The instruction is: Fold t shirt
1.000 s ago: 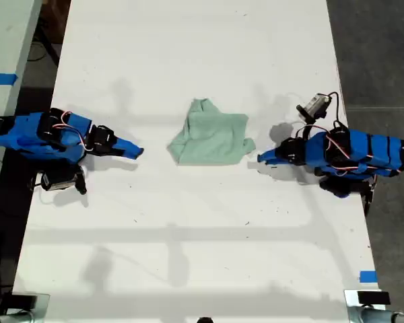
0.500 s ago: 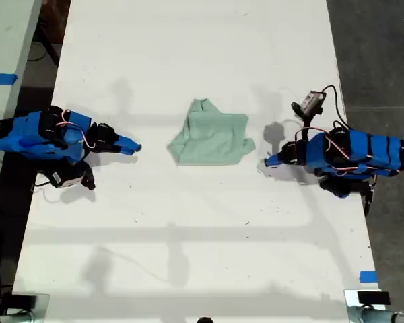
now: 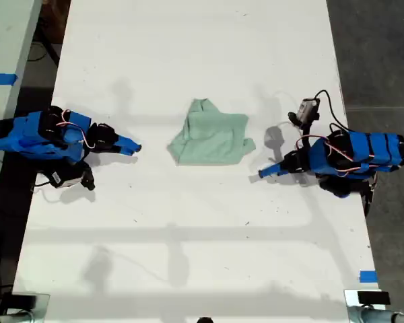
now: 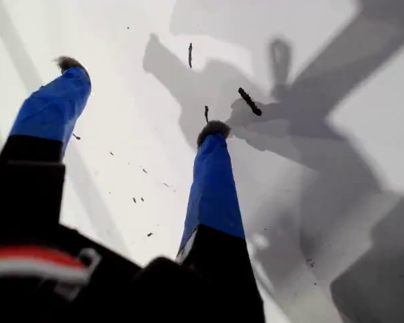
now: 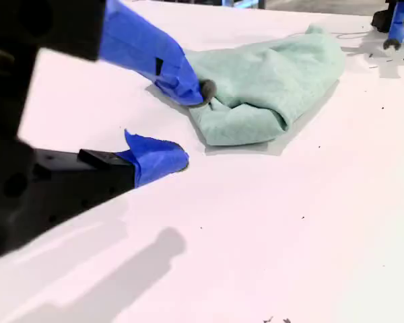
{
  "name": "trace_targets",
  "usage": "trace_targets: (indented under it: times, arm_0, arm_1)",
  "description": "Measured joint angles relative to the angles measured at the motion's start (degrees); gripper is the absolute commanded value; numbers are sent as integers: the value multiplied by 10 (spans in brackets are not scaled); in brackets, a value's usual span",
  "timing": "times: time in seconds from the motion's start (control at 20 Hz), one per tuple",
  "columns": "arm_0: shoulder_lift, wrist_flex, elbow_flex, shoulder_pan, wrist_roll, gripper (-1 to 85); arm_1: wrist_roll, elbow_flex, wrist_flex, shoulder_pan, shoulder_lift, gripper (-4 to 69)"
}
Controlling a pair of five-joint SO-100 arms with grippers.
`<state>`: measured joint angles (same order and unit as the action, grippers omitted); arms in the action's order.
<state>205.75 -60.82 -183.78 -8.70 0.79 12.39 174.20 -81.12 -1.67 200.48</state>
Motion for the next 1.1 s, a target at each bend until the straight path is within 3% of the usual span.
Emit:
trace_targets:
  times: [1.1]
  arm_0:
    - [0,0,-1,0,0,117]
  arm_1:
    - [5,1,0,0,0,244]
